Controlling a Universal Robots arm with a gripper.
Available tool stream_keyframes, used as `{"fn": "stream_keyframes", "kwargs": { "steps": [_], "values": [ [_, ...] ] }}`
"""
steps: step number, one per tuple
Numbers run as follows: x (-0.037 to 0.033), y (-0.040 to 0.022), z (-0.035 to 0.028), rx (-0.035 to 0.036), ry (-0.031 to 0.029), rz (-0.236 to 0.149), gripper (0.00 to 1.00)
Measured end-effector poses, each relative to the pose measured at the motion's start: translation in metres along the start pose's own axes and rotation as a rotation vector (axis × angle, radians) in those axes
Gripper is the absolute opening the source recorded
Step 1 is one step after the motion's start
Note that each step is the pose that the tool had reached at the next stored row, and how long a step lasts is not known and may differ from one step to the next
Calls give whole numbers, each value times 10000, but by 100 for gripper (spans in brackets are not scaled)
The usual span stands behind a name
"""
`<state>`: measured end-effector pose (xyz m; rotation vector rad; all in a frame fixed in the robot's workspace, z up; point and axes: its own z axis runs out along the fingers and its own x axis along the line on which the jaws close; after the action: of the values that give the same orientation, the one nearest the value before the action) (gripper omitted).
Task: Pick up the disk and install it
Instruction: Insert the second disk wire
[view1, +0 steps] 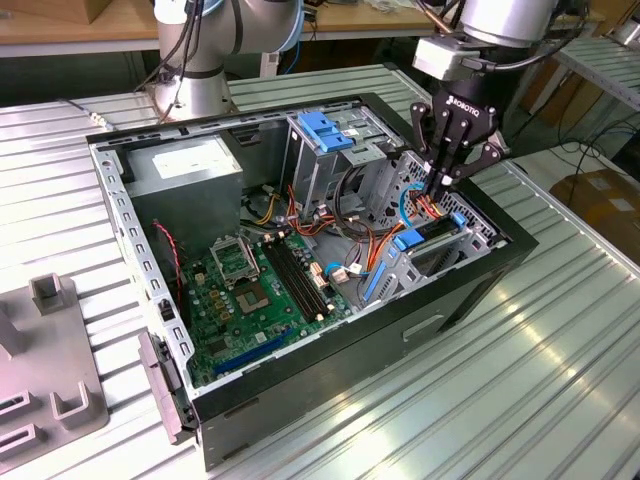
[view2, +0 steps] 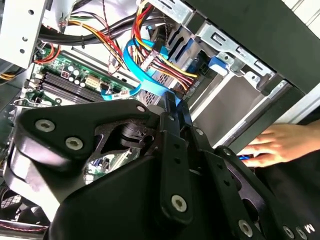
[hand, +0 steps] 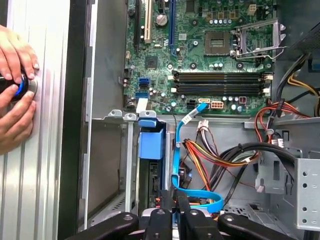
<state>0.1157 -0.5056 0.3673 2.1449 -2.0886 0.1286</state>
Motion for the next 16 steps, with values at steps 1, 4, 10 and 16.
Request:
{"fn": "stream_keyframes", "kwargs": {
  "steps": [1, 4, 10, 16],
  "values": [
    [18, 9, 7, 6, -109, -6, 16],
    [58, 31, 23, 28, -399, -29, 16],
    [102, 103, 75, 119, -537, -97, 16],
    [106, 189, 124, 493, -517, -268, 16]
  ]
}}
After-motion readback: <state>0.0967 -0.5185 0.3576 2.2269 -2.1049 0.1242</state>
